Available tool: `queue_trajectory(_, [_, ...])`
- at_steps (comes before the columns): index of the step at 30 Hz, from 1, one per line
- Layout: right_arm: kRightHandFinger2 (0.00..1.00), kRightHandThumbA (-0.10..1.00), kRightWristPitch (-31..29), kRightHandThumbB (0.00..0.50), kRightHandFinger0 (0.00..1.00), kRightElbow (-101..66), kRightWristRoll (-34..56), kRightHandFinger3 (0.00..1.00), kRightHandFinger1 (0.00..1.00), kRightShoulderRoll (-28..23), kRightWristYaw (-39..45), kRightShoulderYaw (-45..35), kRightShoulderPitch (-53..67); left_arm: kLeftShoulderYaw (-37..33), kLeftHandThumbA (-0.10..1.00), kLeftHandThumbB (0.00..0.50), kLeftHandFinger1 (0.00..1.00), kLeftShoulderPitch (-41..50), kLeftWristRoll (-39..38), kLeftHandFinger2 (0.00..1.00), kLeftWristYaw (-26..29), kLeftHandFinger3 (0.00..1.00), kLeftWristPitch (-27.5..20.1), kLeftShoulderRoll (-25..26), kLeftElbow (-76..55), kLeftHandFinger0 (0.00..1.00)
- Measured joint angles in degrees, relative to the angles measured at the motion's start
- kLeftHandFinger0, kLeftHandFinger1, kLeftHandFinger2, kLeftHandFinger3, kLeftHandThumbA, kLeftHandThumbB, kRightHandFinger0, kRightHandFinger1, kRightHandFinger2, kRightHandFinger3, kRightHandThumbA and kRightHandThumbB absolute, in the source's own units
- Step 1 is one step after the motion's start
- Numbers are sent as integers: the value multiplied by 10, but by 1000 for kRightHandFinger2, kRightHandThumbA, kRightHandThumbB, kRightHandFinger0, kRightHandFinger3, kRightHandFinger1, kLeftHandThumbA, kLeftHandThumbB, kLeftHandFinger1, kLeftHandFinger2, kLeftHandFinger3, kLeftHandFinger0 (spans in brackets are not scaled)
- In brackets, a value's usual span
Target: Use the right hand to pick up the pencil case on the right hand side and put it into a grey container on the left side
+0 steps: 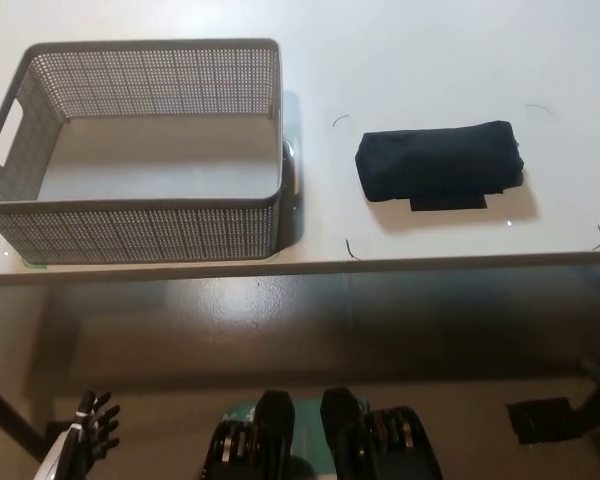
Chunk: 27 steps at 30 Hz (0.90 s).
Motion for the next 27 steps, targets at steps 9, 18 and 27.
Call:
queue_trajectory(9, [1000,1000,94,490,1000,-31,-26,1000,1000,-66,27,6,-140,-1,1000,260,1000,0,13,1000,3,1000,-11,0,0,1000])
queue_trajectory(18, [1000,991,179,500,1000,-21,-61,1000,1000,-92,78,82,-276,-8,1000,229,1000,0,24,1000,4,1000,-12,0,-1,1000])
queue_trajectory(27, [1000,873,218,500,1000,65,-127,1000,1000,-95,134,201,-418,-17,1000,200,1000,1,35,1000,5,1000,-13,0,-3,1000])
